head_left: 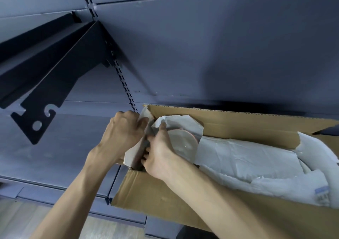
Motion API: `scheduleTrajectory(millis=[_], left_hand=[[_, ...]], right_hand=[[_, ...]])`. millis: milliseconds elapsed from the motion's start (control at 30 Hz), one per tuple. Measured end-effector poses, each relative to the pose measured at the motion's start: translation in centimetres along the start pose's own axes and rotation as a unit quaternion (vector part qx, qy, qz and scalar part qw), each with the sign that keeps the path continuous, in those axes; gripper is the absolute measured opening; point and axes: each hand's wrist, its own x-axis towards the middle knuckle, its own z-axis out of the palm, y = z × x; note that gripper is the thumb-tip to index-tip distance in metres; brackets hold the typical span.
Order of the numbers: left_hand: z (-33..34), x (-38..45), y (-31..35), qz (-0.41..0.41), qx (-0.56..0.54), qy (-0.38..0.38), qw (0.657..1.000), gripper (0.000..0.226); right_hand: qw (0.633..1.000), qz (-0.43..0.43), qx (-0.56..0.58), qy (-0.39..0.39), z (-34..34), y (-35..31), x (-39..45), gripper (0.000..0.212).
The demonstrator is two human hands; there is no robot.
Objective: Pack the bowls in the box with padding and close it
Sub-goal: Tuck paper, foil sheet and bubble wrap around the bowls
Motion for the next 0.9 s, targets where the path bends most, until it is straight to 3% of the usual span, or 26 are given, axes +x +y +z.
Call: scheduleTrajectory(millis=[133,333,533,767,900], left_hand=[[-0.4,0.0,-0.1,-0.010,-0.017,-0.019,1.000,0.054],[-1.8,-0.9,0.0,0.000,-0.067,0.000,0.998,0.071],[-2.3,-2.0,-0.5,0.030,-0.091,-0.029,0.995,0.027],[-2.0,-1.1,-0.5,0.038,-0.054,-0.002,0.998,0.033],[-1.7,-1.4,-0.6,0.026,-0.055,-0.010,0.998,0.028]], right_hand=[[1.000,-0.025,-0.005,0.013,0.7,-0.1,-0.4,0.074],[0.997,0.006,0.045,-0.066,0.3,-1.5,-1.5,0.083],[0.995,0.046,0.035,-0.076,0.3,-2.1,-2.2,0.086],[0.995,0.056,0.080,-0.029,1.3,-1.7,-2.5,0.078],[0.998,0.027,0.036,-0.036,0.5,-1.5,-1.2,0.080]])
